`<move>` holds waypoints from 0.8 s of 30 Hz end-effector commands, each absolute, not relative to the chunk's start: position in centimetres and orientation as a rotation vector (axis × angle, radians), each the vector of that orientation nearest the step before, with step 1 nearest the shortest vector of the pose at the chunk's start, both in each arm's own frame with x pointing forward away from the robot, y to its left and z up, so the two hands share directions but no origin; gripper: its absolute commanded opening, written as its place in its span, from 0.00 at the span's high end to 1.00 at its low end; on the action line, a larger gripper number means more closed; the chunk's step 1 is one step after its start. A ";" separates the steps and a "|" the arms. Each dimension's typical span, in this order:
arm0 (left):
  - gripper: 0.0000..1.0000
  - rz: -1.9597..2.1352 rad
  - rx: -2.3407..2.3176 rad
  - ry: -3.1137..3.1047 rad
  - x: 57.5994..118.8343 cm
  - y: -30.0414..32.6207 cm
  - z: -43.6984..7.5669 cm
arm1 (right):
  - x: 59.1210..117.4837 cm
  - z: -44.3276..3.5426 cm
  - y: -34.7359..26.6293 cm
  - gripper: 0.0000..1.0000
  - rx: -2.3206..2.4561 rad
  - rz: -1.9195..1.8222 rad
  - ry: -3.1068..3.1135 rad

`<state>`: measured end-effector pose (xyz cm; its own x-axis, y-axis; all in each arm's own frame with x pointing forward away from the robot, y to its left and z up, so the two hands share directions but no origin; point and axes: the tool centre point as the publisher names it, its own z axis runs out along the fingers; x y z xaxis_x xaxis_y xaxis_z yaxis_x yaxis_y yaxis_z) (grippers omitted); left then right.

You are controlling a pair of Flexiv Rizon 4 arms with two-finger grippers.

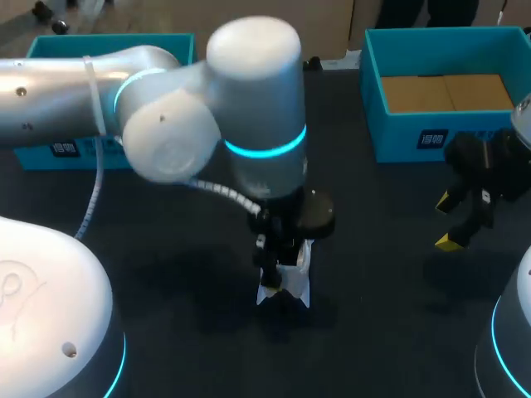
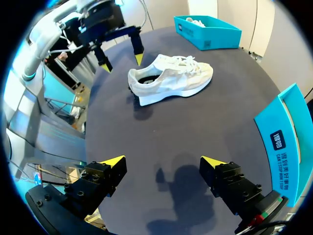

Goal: Take the shoe out of the shoebox, open the shoe tongue, remove and reinsert the insole, then place the shoe into the shoebox

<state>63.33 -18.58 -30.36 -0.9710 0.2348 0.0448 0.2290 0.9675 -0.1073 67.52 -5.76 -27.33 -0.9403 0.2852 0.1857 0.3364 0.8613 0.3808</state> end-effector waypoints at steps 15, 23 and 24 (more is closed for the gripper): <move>0.00 0.103 -0.246 -3.012 63.5 -19.7 -35.5 | 67.4 -27.4 -5.8 0.00 -0.489 -0.627 -2.914; 0.00 0.067 -0.197 -3.047 62.5 -20.0 -37.3 | 67.4 -27.4 -5.8 0.00 -0.489 -0.627 -2.914; 0.00 0.084 -0.190 -3.046 62.5 -19.9 -37.3 | 67.4 -27.4 -5.8 0.00 -0.489 -0.627 -2.914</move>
